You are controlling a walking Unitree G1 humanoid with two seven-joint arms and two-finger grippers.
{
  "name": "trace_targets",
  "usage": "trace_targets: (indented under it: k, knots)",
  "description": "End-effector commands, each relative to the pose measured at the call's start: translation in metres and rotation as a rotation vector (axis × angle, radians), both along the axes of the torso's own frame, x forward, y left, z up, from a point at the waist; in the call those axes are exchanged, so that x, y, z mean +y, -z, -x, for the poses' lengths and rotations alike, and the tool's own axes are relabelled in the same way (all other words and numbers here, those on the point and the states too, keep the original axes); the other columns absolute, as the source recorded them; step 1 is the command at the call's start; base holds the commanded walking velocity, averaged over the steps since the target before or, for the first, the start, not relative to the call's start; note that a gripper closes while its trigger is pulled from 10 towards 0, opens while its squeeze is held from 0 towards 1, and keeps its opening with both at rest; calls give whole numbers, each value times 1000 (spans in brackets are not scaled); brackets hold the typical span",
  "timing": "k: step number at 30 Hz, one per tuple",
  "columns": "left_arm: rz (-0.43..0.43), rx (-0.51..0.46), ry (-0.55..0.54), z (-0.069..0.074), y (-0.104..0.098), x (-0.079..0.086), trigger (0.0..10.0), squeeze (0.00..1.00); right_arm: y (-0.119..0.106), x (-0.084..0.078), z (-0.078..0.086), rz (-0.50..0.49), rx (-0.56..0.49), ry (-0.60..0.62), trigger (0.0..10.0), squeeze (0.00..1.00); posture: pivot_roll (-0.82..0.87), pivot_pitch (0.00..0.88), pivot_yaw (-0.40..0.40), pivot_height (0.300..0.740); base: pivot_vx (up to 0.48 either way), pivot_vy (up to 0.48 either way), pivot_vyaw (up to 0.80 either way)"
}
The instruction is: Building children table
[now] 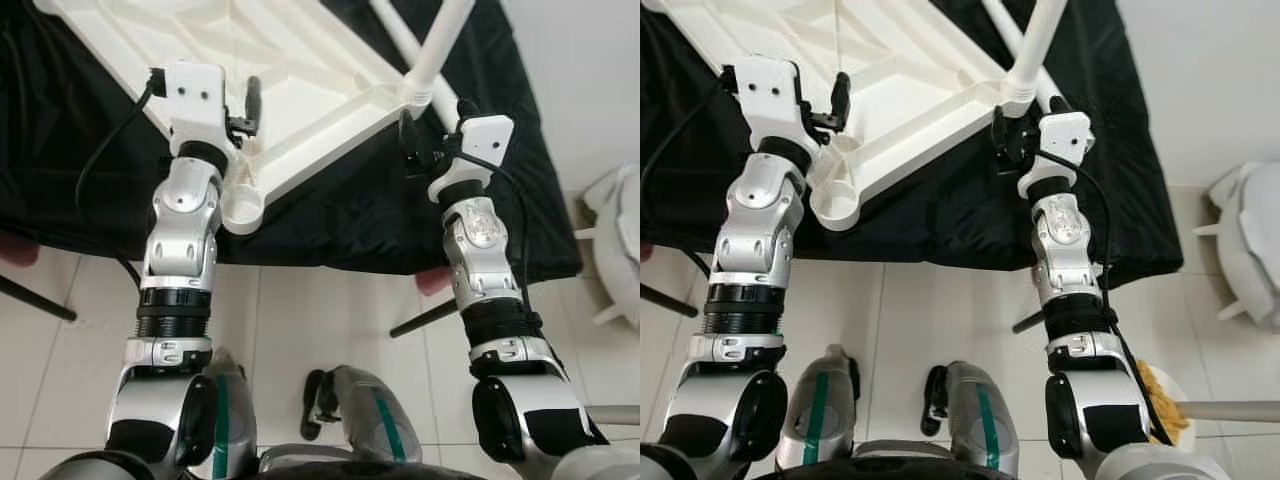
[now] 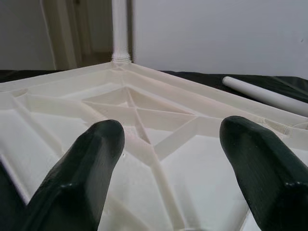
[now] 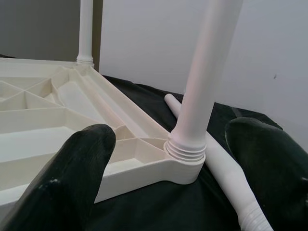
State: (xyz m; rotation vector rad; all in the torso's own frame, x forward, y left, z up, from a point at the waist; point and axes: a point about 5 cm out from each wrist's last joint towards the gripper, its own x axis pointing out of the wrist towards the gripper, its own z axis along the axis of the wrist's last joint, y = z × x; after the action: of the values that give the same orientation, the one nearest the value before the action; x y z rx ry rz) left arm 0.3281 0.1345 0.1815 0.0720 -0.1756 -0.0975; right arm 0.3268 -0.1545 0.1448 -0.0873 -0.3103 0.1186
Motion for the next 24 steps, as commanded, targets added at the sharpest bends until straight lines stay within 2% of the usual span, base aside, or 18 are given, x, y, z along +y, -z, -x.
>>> trace_targets:
  k: [1,13,24]
  knots:
    - [-5,6,23,1,1,-2,10000,0,-1,-3,-1,3,5,3,10000,0,91,26,-142,740,0,0,0]
    - [-5,-11,-29,-3,-1,2,10000,0,-3,3,-6,-12,13,-6,10000,0,97,35,-148,740,0,0,0]
    - [22,0,-54,-3,-6,10,10000,0,2,-1,-6,8,55,10,10000,0,102,23,-62,740,0,0,0]
